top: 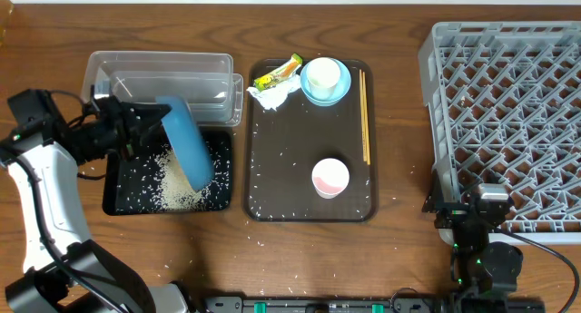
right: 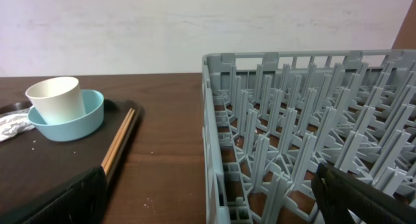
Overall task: Sort waste into correct bins and load items into the dishwasher rack
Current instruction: 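Tilt the blue plate with the left gripper to pour rice onto black tray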
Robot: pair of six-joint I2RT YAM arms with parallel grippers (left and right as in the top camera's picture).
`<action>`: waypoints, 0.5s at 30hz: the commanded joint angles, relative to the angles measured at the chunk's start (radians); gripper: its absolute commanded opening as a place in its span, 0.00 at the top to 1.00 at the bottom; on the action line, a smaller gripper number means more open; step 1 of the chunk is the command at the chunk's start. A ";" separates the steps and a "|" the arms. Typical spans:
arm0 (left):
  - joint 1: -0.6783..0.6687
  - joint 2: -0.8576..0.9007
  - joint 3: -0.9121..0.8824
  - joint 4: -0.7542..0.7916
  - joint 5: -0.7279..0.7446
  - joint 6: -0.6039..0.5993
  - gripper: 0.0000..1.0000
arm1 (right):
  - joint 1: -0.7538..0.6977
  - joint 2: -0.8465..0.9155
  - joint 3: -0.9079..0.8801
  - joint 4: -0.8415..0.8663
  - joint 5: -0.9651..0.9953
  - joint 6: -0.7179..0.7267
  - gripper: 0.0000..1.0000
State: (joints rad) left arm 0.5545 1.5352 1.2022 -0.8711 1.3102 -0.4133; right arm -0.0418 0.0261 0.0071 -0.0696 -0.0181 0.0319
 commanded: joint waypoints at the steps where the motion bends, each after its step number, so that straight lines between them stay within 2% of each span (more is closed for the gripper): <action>1: 0.019 -0.014 -0.008 0.000 0.027 0.027 0.94 | 0.000 0.000 -0.002 -0.003 0.003 -0.011 0.01; 4: 0.026 -0.014 -0.008 -0.036 0.097 0.074 0.94 | 0.000 0.000 -0.002 -0.003 0.003 -0.011 0.01; 6: 0.032 -0.013 -0.008 -0.005 0.076 0.080 0.94 | 0.000 0.000 -0.002 -0.003 0.003 -0.011 0.01; 9: 0.042 -0.013 -0.008 -0.030 0.109 0.080 0.94 | 0.000 0.000 -0.002 -0.003 0.003 -0.011 0.01; 15: 0.065 -0.013 -0.008 -0.049 0.085 0.081 0.94 | 0.000 0.000 -0.002 -0.003 0.003 -0.011 0.01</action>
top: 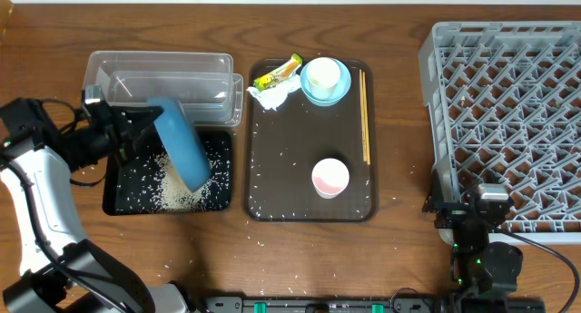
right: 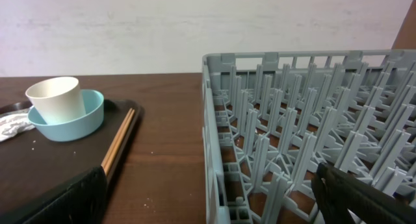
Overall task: Sort waste into correct bins and load items into the dishwasher rack
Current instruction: 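Tilt the blue plate with the left gripper to pour rice onto black tray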
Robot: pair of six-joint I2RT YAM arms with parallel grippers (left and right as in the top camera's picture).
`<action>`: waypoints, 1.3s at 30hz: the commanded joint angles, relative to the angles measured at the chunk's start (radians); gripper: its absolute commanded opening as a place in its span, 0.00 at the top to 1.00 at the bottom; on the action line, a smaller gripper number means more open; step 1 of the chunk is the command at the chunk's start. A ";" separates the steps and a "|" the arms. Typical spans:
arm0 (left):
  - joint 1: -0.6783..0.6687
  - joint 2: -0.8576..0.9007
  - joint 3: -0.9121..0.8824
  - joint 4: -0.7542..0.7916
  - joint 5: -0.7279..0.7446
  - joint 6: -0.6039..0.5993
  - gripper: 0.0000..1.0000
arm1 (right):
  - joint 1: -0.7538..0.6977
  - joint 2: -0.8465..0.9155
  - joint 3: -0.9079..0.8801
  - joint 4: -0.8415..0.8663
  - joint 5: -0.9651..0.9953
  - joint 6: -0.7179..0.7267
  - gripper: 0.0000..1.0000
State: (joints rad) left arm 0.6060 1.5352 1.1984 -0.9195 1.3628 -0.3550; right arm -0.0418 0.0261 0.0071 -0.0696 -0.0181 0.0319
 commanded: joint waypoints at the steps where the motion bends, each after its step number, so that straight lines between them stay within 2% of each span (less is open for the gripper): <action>1: 0.017 -0.013 -0.004 0.018 0.008 0.022 0.94 | 0.000 0.000 -0.002 -0.003 0.003 -0.011 0.01; 3: 0.026 -0.013 -0.004 -0.013 0.018 0.023 0.94 | 0.000 0.000 -0.002 -0.003 0.003 -0.011 0.01; 6: 0.027 -0.013 -0.004 -0.024 0.064 0.094 0.94 | 0.000 0.000 -0.002 -0.003 0.003 -0.011 0.01; 9: 0.026 -0.013 -0.004 -0.089 0.071 0.097 0.94 | 0.000 0.000 -0.002 -0.003 0.003 -0.011 0.01; 14: 0.026 -0.016 -0.004 -0.111 0.070 0.114 0.94 | 0.000 0.000 -0.002 -0.003 0.003 -0.011 0.01; 17: 0.026 -0.014 -0.003 0.000 -0.019 0.135 0.94 | 0.000 0.000 -0.002 -0.003 0.003 -0.011 0.01; 18: 0.027 -0.014 -0.003 -0.022 -0.027 0.118 0.94 | 0.000 0.000 -0.002 -0.003 0.003 -0.011 0.01; 21: 0.023 -0.015 -0.003 -0.046 0.040 0.188 0.94 | 0.000 0.000 -0.002 -0.003 0.003 -0.011 0.01; 24: 0.023 -0.015 -0.003 -0.078 0.055 0.190 0.94 | 0.000 0.000 -0.002 -0.003 0.003 -0.011 0.01; 27: 0.023 -0.015 -0.003 -0.043 0.045 0.230 0.94 | 0.000 0.000 -0.002 -0.003 0.003 -0.011 0.01; 30: 0.023 -0.015 -0.003 -0.148 0.091 0.217 0.94 | 0.000 0.000 -0.002 -0.003 0.003 -0.011 0.01; 31: 0.018 -0.015 -0.003 -0.168 0.132 0.255 0.94 | 0.000 0.000 -0.002 -0.003 0.003 -0.011 0.01; 33: 0.016 -0.015 -0.003 -0.119 0.140 0.270 0.94 | 0.000 0.000 -0.002 -0.003 0.003 -0.011 0.01; 36: 0.016 -0.021 -0.003 -0.206 0.184 0.301 0.94 | 0.000 0.000 -0.002 -0.003 0.003 -0.011 0.01; 39: 0.016 -0.028 -0.003 -0.162 0.150 0.343 0.94 | 0.000 0.000 -0.002 -0.003 0.003 -0.011 0.01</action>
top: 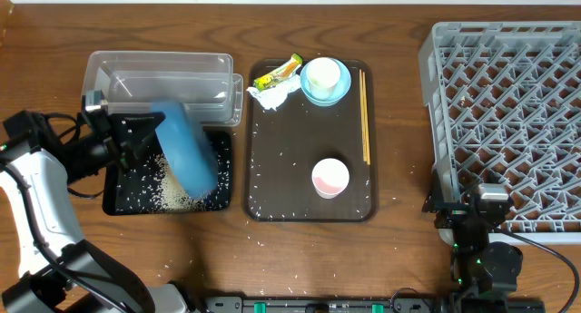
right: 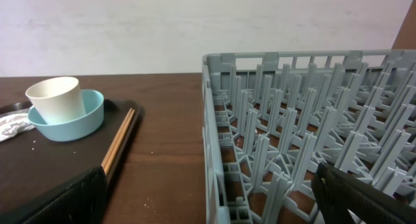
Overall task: Sort waste into correct bins and load items into the dishwasher rack
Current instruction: 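Tilt the blue plate with the left gripper to pour rice onto black tray, then carry the blue plate back and set it on the brown tray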
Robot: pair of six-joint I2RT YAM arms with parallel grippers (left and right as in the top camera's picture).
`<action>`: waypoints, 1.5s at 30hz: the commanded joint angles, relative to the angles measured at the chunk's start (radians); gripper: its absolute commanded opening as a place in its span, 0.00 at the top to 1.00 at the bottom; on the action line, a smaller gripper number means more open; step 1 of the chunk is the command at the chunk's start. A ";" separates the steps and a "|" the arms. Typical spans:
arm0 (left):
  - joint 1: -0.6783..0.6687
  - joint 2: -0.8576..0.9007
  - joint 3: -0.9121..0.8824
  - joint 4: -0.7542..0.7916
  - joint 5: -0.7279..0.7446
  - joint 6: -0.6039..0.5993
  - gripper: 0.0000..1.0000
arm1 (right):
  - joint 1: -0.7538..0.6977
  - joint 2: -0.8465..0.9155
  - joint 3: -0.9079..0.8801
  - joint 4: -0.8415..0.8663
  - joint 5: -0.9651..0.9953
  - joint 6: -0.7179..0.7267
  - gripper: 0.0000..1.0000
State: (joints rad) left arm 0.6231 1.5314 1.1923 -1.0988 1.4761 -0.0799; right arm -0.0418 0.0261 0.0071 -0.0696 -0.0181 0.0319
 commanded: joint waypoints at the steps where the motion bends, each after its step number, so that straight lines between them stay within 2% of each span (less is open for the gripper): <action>1: -0.001 -0.024 0.003 -0.005 0.023 0.056 0.94 | 0.000 0.000 -0.002 -0.003 0.003 -0.011 0.01; 4: -0.011 -0.029 0.003 -0.066 0.027 0.058 0.94 | 0.000 0.000 -0.002 -0.003 0.003 -0.011 0.01; 6: -0.014 -0.030 0.003 -0.017 0.018 0.055 0.94 | 0.000 0.000 -0.002 -0.003 0.003 -0.011 0.01; 8: -0.015 -0.030 0.003 -0.016 -0.040 -0.022 0.94 | 0.000 0.000 -0.002 -0.003 0.003 -0.011 0.01; 10: -0.019 -0.038 0.003 -0.050 -0.040 -0.030 0.94 | 0.000 0.000 -0.002 -0.003 0.003 -0.011 0.01; 12: -0.032 -0.055 0.003 -0.018 -0.053 -0.030 0.94 | 0.000 0.000 -0.002 -0.003 0.003 -0.011 0.01; 17: -0.084 -0.109 0.022 0.003 -0.185 -0.101 0.94 | 0.000 0.000 -0.002 -0.003 0.003 -0.011 0.01; 26: -0.291 -0.270 0.063 0.145 -0.411 -0.286 0.94 | 0.000 0.000 -0.002 -0.003 0.003 -0.011 0.01; 33: -0.562 -0.336 0.062 0.306 -0.532 -0.352 0.94 | 0.000 0.000 -0.002 -0.003 0.003 -0.011 0.01; 35: -0.655 -0.338 0.062 0.346 -0.626 -0.371 0.94 | 0.000 0.000 -0.002 -0.003 0.003 -0.011 0.01; 40: -0.877 -0.327 0.062 0.370 -0.980 -0.386 0.94 | 0.000 0.000 -0.002 -0.003 0.003 -0.011 0.01; 45: -1.042 -0.288 0.062 0.410 -1.262 -0.386 0.94 | 0.000 0.000 -0.002 -0.003 0.003 -0.011 0.01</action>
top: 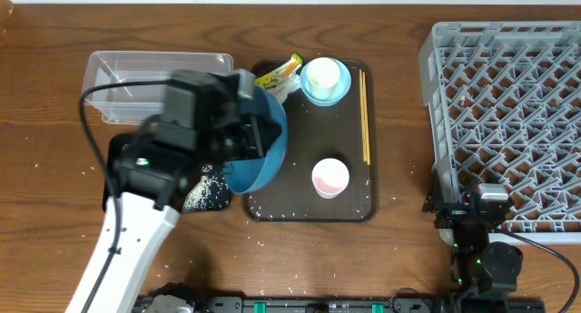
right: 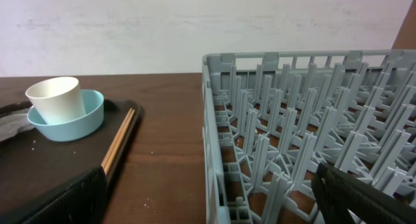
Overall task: Sort waste into correct bins and load items into the dishwasher rack
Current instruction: 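Carry the blue plate back and set it on the brown tray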
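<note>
My left gripper (top: 234,139) is shut on the rim of a large blue bowl (top: 263,150), held tilted above the left edge of the dark tray (top: 304,200). The arm hides most of the black bin (top: 211,195), where scattered rice shows. On the tray are a pink-lined cup (top: 330,177), a small light-blue bowl with a white cup in it (top: 325,79), chopsticks (top: 365,113) and a yellow wrapper (top: 279,73). The grey dishwasher rack (top: 508,104) stands at the right. My right gripper (right: 211,204) is open by the rack's near left corner, empty.
A clear plastic container (top: 132,73) sits at the back left behind the black bin. Rice grains are scattered on the tray and the table near the bin. In the right wrist view the rack (right: 292,120) fills the right half.
My left arm has moved right and up, carrying the blue bowl from above the black bin to above the tray's left edge. The right arm has not moved.
My left gripper held the blue bowl tipped on edge over the black bin, with rice lying in the bin, at all three earlier moments with small shifts. Now the bowl is over the tray's left edge. The right gripper stayed open by the rack.
</note>
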Robot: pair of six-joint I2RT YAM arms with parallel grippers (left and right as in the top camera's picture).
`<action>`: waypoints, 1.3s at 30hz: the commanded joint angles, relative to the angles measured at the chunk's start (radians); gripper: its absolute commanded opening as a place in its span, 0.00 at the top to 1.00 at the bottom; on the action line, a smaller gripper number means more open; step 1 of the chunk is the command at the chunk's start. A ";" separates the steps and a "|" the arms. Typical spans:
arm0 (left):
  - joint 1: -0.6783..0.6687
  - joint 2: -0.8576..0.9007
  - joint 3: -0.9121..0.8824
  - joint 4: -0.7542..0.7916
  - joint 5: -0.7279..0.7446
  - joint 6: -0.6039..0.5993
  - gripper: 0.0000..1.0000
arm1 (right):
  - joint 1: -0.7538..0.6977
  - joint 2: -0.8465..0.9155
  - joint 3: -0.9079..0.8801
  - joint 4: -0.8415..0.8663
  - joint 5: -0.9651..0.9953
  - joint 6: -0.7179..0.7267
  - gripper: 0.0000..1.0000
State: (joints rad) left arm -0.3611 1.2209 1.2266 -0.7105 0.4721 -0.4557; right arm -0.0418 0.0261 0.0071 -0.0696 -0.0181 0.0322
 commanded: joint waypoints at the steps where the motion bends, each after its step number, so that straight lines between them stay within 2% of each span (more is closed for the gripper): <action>1: -0.081 0.035 0.028 0.036 -0.289 -0.010 0.94 | 0.000 0.000 -0.002 -0.003 0.003 -0.011 0.01; 6: -0.134 0.115 0.028 0.144 -0.380 -0.009 0.94 | 0.000 0.000 -0.002 -0.003 0.003 -0.011 0.01; 10: -0.134 0.201 0.028 0.250 -0.375 -0.025 0.94 | 0.000 0.000 -0.002 -0.003 0.003 -0.011 0.01; 13: -0.134 0.261 0.028 0.280 -0.375 -0.092 0.94 | 0.000 0.000 -0.002 -0.003 0.003 -0.011 0.01; 19: -0.141 0.366 0.028 0.335 -0.309 -0.101 0.94 | 0.000 0.000 -0.002 -0.003 0.003 -0.011 0.01; 29: -0.198 0.452 0.027 0.343 -0.301 -0.104 0.94 | 0.000 0.000 -0.002 -0.003 0.003 -0.011 0.01; 39: -0.236 0.467 0.027 0.342 -0.301 -0.104 0.94 | 0.000 0.000 -0.002 -0.003 0.003 -0.011 0.01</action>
State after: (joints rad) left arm -0.5964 1.6840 1.2266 -0.3698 0.1738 -0.5537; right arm -0.0418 0.0261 0.0071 -0.0696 -0.0181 0.0319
